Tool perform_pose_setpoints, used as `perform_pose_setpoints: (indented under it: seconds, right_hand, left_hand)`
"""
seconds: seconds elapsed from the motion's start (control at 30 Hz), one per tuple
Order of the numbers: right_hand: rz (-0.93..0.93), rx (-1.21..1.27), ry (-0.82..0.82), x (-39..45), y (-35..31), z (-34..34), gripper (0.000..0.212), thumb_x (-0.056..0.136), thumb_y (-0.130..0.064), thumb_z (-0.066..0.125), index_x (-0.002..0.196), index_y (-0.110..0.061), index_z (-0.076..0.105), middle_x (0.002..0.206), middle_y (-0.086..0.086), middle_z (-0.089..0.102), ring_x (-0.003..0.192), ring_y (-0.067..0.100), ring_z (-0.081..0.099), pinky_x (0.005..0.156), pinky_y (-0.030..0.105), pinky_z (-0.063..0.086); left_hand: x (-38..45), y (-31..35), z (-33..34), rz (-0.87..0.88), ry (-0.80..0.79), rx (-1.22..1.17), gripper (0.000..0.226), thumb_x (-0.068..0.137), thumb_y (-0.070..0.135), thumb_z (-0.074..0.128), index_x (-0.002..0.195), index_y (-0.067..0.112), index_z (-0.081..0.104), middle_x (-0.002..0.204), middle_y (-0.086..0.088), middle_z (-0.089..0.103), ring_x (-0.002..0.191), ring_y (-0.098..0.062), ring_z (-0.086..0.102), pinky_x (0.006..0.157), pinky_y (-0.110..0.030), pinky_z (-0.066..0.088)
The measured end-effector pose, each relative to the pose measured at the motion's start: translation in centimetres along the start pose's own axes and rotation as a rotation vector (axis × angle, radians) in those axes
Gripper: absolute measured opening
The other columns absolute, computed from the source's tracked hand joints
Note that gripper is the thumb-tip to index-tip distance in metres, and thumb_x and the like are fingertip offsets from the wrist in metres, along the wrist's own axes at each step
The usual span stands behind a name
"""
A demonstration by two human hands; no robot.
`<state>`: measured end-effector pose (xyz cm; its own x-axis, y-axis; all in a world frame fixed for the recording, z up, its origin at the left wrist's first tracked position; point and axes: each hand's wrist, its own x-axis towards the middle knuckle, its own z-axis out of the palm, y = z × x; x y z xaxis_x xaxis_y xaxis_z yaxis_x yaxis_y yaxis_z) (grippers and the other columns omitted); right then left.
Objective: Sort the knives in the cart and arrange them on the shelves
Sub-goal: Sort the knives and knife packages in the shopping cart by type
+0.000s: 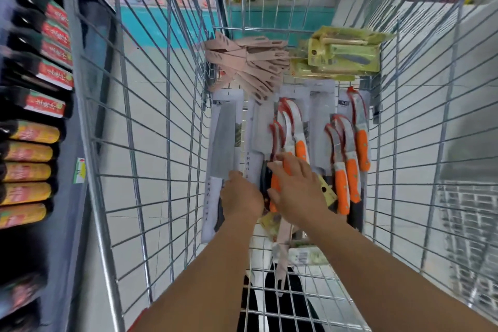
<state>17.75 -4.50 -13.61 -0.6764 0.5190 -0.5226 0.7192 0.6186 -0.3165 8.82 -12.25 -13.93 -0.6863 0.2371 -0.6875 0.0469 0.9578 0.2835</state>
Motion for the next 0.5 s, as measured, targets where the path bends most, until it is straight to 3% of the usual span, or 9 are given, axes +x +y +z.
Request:
perform_pose_setpoints:
  seconds: [0.1, 0.23, 0.37, 0.4, 0.5]
  right_hand:
    - [0.044, 0.017, 0.044, -0.3, 0.9, 0.1, 0.055, 0.093, -0.036, 0.047, 0.144, -0.027, 0.028, 0.156, 0.003, 0.009, 0.141, 0.027, 0.007, 0.114, 0.04, 0.016]
    - [0.05, 0.056, 0.085, -0.5, 1.5, 0.0, 0.05, 0.1, -0.037, 0.035, 0.147, -0.024, 0.026, 0.156, 0.005, 0.01, 0.138, 0.02, 0.004, 0.115, 0.035, 0.008]
    - [0.072, 0.084, 0.064, -0.4, 1.3, -0.2, 0.047, 0.099, -0.033, 0.034, 0.145, -0.025, 0.028, 0.156, 0.004, 0.01, 0.137, 0.022, 0.006, 0.114, 0.039, 0.015]
    - [0.085, 0.092, 0.052, -0.4, 1.2, -0.3, 0.047, 0.099, -0.032, 0.034, 0.145, -0.026, 0.028, 0.156, 0.003, 0.009, 0.137, 0.023, 0.007, 0.113, 0.04, 0.017]
    - [0.113, 0.111, 0.023, -0.3, 1.0, -0.5, 0.047, 0.099, -0.032, 0.034, 0.144, -0.028, 0.026, 0.156, 0.001, 0.006, 0.138, 0.025, 0.006, 0.113, 0.041, 0.02]
  left_hand:
    - [0.7, -0.3, 0.0, 0.04, -0.022, 0.018, 0.025, 0.098, 0.023, 0.04, 0.115, 0.007, 0.051, 0.114, -0.015, 0.059, 0.106, -0.032, 0.055, 0.077, -0.033, 0.038]
    - [0.7, -1.1, -0.7, 0.093, -0.001, -0.035, 0.02, 0.099, 0.016, 0.035, 0.106, 0.005, 0.051, 0.093, -0.008, 0.057, 0.083, -0.024, 0.052, 0.064, -0.028, 0.032]
    - [-0.5, -2.2, -1.6, 0.056, -0.02, -0.186, 0.022, 0.099, 0.01, 0.03, 0.085, 0.013, 0.047, 0.073, 0.001, 0.048, 0.066, -0.015, 0.047, 0.05, -0.025, 0.026]
    - [-0.8, -2.5, -1.9, 0.04, -0.034, -0.219, 0.023, 0.099, 0.009, 0.029, 0.089, 0.013, 0.049, 0.075, 0.0, 0.051, 0.064, -0.012, 0.046, 0.049, -0.023, 0.027]
    - [-1.8, -3.4, -2.5, 0.022, -0.064, -0.258, 0.035, 0.1, 0.01, 0.027, 0.126, 0.017, 0.049, 0.095, -0.002, 0.061, 0.071, -0.011, 0.052, 0.051, -0.019, 0.032]
